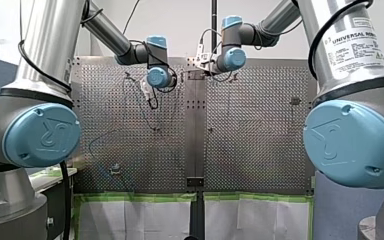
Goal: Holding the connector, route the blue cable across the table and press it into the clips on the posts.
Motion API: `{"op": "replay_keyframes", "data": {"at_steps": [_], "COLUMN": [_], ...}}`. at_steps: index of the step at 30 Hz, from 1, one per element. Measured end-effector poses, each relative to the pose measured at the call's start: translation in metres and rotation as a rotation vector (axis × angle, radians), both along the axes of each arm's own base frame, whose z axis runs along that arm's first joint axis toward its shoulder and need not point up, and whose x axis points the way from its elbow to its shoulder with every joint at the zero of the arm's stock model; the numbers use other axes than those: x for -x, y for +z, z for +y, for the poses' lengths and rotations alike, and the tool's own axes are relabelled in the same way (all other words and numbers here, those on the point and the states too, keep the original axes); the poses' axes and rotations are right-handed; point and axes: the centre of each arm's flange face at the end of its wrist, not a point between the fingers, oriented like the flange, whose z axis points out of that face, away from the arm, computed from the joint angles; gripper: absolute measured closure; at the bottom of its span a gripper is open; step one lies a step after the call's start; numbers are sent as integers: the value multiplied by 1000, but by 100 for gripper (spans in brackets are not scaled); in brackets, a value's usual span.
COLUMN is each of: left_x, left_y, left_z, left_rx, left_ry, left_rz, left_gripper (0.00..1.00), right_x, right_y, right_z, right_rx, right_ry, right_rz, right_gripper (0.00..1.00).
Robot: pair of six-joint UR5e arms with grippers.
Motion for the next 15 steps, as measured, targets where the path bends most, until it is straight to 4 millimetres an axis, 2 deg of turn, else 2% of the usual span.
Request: {"op": "replay_keyframes", "data": {"at_steps": [6,12,15], "left_x": [-20,-44,-54], "left_y": [-6,-12,-6], "left_z": [13,12,12], "left_rx": [-7,-11,-2], "left_ry": [-9,-38,-42], "left_rz": [12,10,-8], "left_gripper": [100,100,100], "right_x": [5,13,18], "right_y": [-3,-4,-4], "right_z": [-9,-19,-24], "right_rx": [-10,-13,-11], "right_ry": [8,-7,-14], "right_rz": [-7,-10,-11], "right_gripper": [100,100,100]}}
